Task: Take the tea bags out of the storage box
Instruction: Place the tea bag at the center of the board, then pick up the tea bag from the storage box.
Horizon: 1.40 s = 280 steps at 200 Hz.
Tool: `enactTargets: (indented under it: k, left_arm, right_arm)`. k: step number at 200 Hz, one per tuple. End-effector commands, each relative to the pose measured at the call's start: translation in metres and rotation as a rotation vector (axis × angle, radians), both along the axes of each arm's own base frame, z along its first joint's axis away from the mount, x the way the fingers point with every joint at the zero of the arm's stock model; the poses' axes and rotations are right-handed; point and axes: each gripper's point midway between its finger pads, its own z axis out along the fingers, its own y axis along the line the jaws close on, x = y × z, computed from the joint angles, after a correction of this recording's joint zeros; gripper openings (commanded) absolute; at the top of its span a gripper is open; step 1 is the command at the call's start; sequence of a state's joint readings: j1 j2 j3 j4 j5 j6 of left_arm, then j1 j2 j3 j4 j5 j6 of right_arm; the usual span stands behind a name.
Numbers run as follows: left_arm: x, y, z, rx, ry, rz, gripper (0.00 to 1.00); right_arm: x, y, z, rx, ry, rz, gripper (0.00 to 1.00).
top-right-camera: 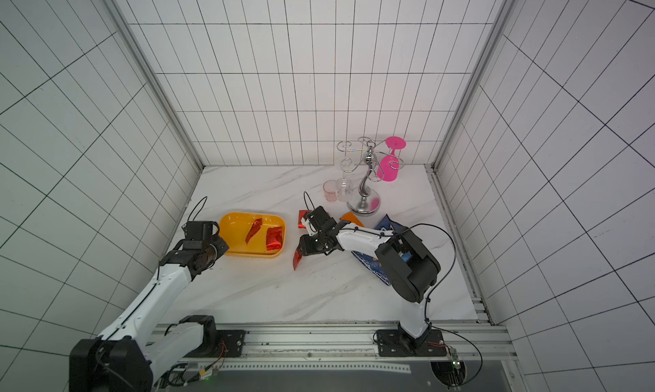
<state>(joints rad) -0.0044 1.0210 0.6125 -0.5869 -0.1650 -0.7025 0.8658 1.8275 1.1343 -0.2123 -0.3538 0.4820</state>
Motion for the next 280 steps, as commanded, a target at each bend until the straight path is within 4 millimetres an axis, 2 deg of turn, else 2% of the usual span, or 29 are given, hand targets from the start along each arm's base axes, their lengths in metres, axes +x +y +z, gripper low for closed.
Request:
enactTargets:
  k: [1,13,31,43,54,107,147,172,198,220,255,280]
  left_arm:
    - [0.002,0.002,0.003,0.008,-0.027,-0.001,0.0]
    - [0.002,0.001,0.001,0.004,-0.03,-0.005,0.0]
    - [0.003,0.0,0.001,0.0,-0.032,-0.012,0.0]
    - [0.003,-0.001,0.0,-0.002,-0.032,-0.016,0.0]
    - [0.003,-0.001,-0.001,-0.003,-0.031,-0.017,0.0]
    - [0.004,-0.006,0.001,-0.017,-0.056,-0.042,0.0]
    - [0.005,-0.011,0.002,-0.029,-0.066,-0.067,0.0]
    - [0.005,-0.011,0.002,-0.03,-0.072,-0.069,0.0]
    - [0.005,-0.012,0.001,-0.033,-0.073,-0.073,0.0]
    - [0.005,-0.012,0.001,-0.032,-0.072,-0.073,0.0]
    - [0.005,-0.012,0.002,-0.032,-0.075,-0.075,0.0]
    - [0.005,-0.013,0.0,-0.034,-0.07,-0.077,0.0]
  right_arm:
    - [0.013,-0.01,0.041,-0.03,-0.123,-0.016,0.53]
    - [0.013,-0.004,0.063,-0.002,-0.147,0.0,0.53]
    - [0.005,0.017,0.094,0.06,-0.167,0.06,0.53]
    - [-0.004,0.035,0.105,0.081,-0.164,0.114,0.53]
    - [-0.008,0.05,0.107,0.086,-0.15,0.148,0.53]
    - [-0.003,0.111,0.088,0.026,-0.15,0.193,0.57]
    - [0.008,0.144,0.08,0.047,-0.132,0.155,0.6]
    - [0.022,0.154,0.074,0.035,-0.116,0.07,0.61]
    - [0.029,0.168,0.077,0.067,-0.091,0.017,0.62]
    - [0.036,0.174,0.071,0.069,-0.073,-0.03,0.62]
    - [0.04,0.173,0.051,0.007,-0.044,-0.069,0.61]
    - [0.041,0.176,0.047,-0.002,-0.053,-0.062,0.6]
